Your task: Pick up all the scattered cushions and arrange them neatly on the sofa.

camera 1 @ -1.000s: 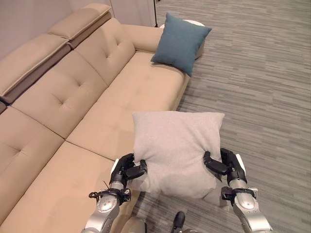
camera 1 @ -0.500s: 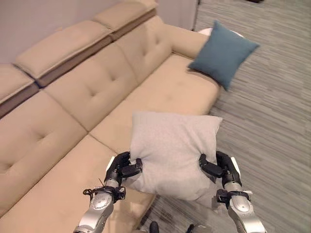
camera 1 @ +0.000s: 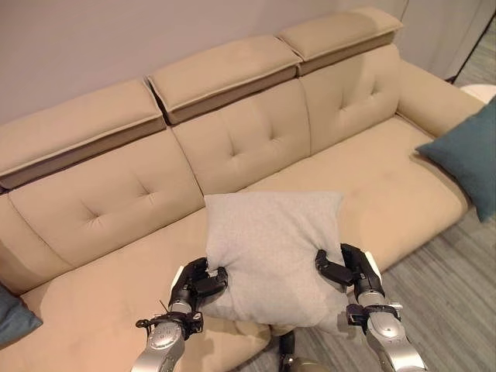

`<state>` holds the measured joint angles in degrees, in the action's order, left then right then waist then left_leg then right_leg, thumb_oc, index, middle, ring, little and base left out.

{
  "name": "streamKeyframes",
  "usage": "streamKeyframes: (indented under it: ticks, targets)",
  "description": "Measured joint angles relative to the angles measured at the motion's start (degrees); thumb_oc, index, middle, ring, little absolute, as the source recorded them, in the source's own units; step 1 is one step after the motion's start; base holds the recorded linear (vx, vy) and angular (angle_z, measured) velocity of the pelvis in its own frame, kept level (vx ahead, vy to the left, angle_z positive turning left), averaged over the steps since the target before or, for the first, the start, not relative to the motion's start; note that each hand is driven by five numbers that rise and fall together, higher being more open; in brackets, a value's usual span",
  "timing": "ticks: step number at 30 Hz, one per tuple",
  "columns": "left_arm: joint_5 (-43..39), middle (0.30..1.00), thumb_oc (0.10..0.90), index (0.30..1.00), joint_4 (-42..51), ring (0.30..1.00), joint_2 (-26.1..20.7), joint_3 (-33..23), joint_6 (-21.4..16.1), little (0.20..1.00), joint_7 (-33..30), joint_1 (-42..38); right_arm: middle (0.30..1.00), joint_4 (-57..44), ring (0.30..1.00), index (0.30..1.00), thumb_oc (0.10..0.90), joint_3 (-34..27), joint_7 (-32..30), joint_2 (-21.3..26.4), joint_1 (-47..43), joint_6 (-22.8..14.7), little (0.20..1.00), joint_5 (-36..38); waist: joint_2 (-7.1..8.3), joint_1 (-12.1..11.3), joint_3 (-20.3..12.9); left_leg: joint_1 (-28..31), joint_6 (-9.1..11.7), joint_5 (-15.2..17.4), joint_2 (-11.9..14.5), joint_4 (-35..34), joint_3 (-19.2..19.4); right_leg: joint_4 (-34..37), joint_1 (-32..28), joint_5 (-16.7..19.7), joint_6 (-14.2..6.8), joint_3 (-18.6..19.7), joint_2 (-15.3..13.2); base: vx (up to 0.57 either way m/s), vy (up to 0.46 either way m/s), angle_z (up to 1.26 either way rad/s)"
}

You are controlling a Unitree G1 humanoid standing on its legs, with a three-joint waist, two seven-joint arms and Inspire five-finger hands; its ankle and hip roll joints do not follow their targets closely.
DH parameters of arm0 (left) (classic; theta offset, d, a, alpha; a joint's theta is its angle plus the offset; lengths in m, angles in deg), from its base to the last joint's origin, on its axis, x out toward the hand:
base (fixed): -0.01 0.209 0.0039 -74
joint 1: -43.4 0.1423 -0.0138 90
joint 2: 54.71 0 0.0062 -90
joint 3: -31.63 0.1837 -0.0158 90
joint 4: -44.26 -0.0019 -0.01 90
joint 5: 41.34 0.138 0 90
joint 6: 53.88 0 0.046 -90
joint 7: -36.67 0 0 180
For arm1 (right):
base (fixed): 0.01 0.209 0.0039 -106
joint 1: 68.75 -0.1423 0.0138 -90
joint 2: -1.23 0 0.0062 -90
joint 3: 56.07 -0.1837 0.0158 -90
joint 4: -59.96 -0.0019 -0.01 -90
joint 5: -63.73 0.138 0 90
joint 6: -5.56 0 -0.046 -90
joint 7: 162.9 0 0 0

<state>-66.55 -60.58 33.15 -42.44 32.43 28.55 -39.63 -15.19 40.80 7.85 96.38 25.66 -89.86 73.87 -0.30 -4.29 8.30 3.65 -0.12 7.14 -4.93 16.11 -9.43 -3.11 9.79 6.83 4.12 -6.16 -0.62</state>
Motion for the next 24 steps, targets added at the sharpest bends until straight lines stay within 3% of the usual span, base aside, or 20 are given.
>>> streamKeyframes:
  ticks: [4, 6, 7, 8, 9, 10, 11, 12, 15, 16, 18, 19, 22, 23, 24]
  targets:
    - [-0.6, 0.300, 0.400, 0.300, 0.3, 0.300, -0.1, 0.2, 0.0, 0.300, 0.1, -0.3, 0.300, 0.0, 0.300, 0.300, 0.400, -0.2, -0.1, 0.2, 0.1, -0.2, 0.300, 0.2, 1.23, 0.6, 0.5, -7.3, 1.9, 1.9, 0.9, 14.9, 1.6, 1.8, -2.9, -1.3, 1.8, -1.6, 0.7, 0.02, -0.108, 0.20]
    - [-0.7, 0.300, 0.400, 0.300, 0.5, 0.300, -0.2, 0.7, 0.0, 0.300, 0.1, -0.9, 0.300, -0.1, 0.300, 0.300, 0.400, -0.8, -0.4, 0.2, 0.1, -0.2, 0.300, 0.5, 2.37, 2.2, 0.9, -9.3, 2.4, 2.7, 4.2, 12.2, 4.9, 3.0, -3.9, -2.2, 3.1, -4.5, 0.9, 0.04, -0.086, 0.61]
    - [-0.7, 0.300, 0.400, 0.300, 0.5, 0.300, -0.2, 1.2, 0.0, 0.300, 0.1, -1.1, 0.300, 0.0, 0.300, 0.300, 0.400, -1.2, -0.6, 0.1, 0.2, -0.2, 0.300, 0.5, 2.97, 2.3, 1.3, -9.4, 2.3, 2.7, 5.1, 8.6, 9.2, 3.9, -4.6, -2.6, 3.7, -5.0, 0.9, 0.10, -0.060, 0.69]
    - [-0.7, 0.300, 0.400, 0.300, 0.5, 0.300, -0.3, 1.5, 0.0, 0.300, 0.1, -1.1, 0.300, 0.0, 0.300, 0.300, 0.400, -1.3, -0.8, 0.1, 0.4, -0.1, 0.300, 0.5, 3.07, 2.3, 1.4, -9.2, 2.3, 2.7, 5.2, 6.3, 10.9, 4.6, -5.3, -2.6, 3.7, -6.3, 0.7, 0.11, -0.025, 0.70]
    - [-0.7, 0.300, 0.400, 0.300, 0.3, 0.300, -0.3, 2.2, 0.0, 0.300, 0.1, -2.1, 0.300, 0.0, 0.300, 0.300, 0.400, -1.9, -1.1, 0.0, 0.6, -0.1, 0.300, 0.5, 3.29, 3.4, 1.9, -9.4, 2.4, 2.7, 5.0, 2.6, 15.8, 5.9, -6.8, -3.1, 2.8, -8.8, -0.1, 0.16, 0.062, 1.46]
    - [-0.6, 0.300, 0.400, 0.300, 1.0, 0.300, -0.3, 2.8, 0.1, 0.300, 0.0, -4.1, 0.300, -0.1, 0.300, 0.300, 0.400, -3.8, -1.3, -0.5, 0.0, -0.1, 0.300, 0.5, 2.81, 5.4, 2.0, -9.6, 1.7, 0.6, 4.8, -6.9, 23.1, 7.1, -7.6, -2.7, 0.2, -12.4, -0.3, 0.12, 0.098, 1.08]
    - [-0.6, 0.300, 0.400, 0.300, 2.1, 0.300, -0.9, 2.1, 0.1, 0.300, -0.1, -3.6, 0.300, -0.2, 0.300, 0.300, 0.400, -3.5, -1.2, -0.9, -1.1, -0.1, 0.300, 0.5, 2.56, 3.8, 2.1, -7.5, 0.4, -2.1, 4.5, -9.5, 19.1, 6.5, -7.0, -2.6, -0.1, -10.8, 0.6, 0.14, 0.123, 0.26]
    - [-0.7, 0.300, 0.400, 0.300, 2.3, 0.300, -1.2, 1.8, 0.1, 0.300, -0.1, -3.2, 0.300, -0.6, 0.300, 0.300, 0.400, -3.3, -1.2, -1.1, -1.7, -0.1, 0.300, 0.4, 1.33, 2.5, 2.1, -4.5, -0.5, -3.6, 4.7, -11.8, 14.0, 5.7, -7.0, -2.6, -0.4, -9.4, 1.6, 0.09, 0.142, -0.61]
    - [-0.6, 0.300, 0.400, 0.300, 2.3, 0.300, -1.3, 0.8, 0.1, 0.300, -0.1, -2.6, 0.300, -1.0, 0.300, 0.300, 0.400, -2.6, -1.2, -1.7, -0.7, -0.1, 0.300, 0.4, 0.00, 2.9, 2.0, -0.8, -1.7, -5.3, 3.3, -16.7, 14.2, 1.7, -6.2, -3.8, -2.8, -9.1, -0.5, 0.03, 0.201, -0.33]
    - [-0.6, 0.300, 0.400, 0.300, 2.2, 0.300, -1.6, 0.2, 0.2, 0.300, -0.1, -2.5, 0.300, -1.7, 0.300, 0.300, 0.400, -2.1, -0.9, -1.9, -0.7, -0.1, 0.300, 0.4, -0.57, 2.4, 2.2, -0.9, -1.9, -5.4, 2.9, -16.6, 15.4, -6.1, -1.7, -4.9, -4.4, -7.6, -1.9, -0.02, 0.186, -0.42]
    - [-0.6, 0.300, 0.400, 0.300, 2.1, 0.300, -2.7, -0.2, 0.1, 0.300, 0.0, -2.4, 0.300, -1.9, 0.300, 0.300, 0.400, -1.1, -0.8, -2.2, -0.5, -0.1, 0.300, 0.4, -0.59, 2.5, 2.2, -0.7, -2.0, -5.4, 1.3, -16.1, 15.1, -23.4, 6.2, -7.2, -9.4, -6.9, -6.4, 0.06, 0.050, 0.01]
    - [-0.6, 0.300, 0.400, 0.300, 2.1, 0.300, -2.6, -0.2, 0.1, 0.300, 0.0, -2.3, 0.300, -1.9, 0.300, 0.300, 0.400, -1.1, -0.7, -2.4, -0.2, -0.1, 0.300, 0.1, -0.74, 2.6, 2.3, -0.5, -3.0, -4.6, 0.5, -16.2, 12.5, -28.7, 9.1, -10.0, -12.0, -2.3, -6.6, 0.18, -0.087, 0.50]
    - [-0.6, 0.300, 0.400, 0.300, 1.8, 0.300, -2.8, -0.4, 0.1, 0.300, -0.1, -2.6, 0.300, -1.9, 0.300, 0.300, 0.400, -1.1, 0.0, -2.6, -0.3, -0.1, 0.300, -0.1, -0.95, 2.3, 2.4, -0.7, -3.9, -5.0, -0.2, -16.6, 9.1, -18.3, 5.4, -11.8, -11.5, 6.7, -5.8, 0.18, -0.159, 0.54]
    - [-0.6, 0.300, 0.400, 0.300, 1.8, 0.300, -2.9, -0.2, 0.1, 0.300, 0.0, -2.8, 0.300, -1.9, 0.300, 0.300, 0.400, -1.2, -0.1, -2.6, -0.2, -0.1, 0.300, -0.1, -1.24, 3.0, 2.5, -0.7, -3.6, -5.3, 0.0, -16.6, 7.5, -13.2, 3.3, -11.7, -11.3, 7.9, -5.3, 0.16, -0.179, 1.04]
    - [-0.5, 0.300, 0.400, 0.300, 1.7, 0.300, -2.7, -0.2, 0.1, 0.300, -0.1, -2.6, 0.300, -1.9, 0.300, 0.300, 0.400, -1.1, -0.2, -2.5, 0.2, 0.1, 0.300, -0.1, -0.69, 3.4, 2.2, 0.3, -3.3, -5.3, 0.0, -16.7, 5.5, -6.5, -1.8, -9.7, -10.4, 5.9, -5.4, 0.17, -0.192, 0.97]
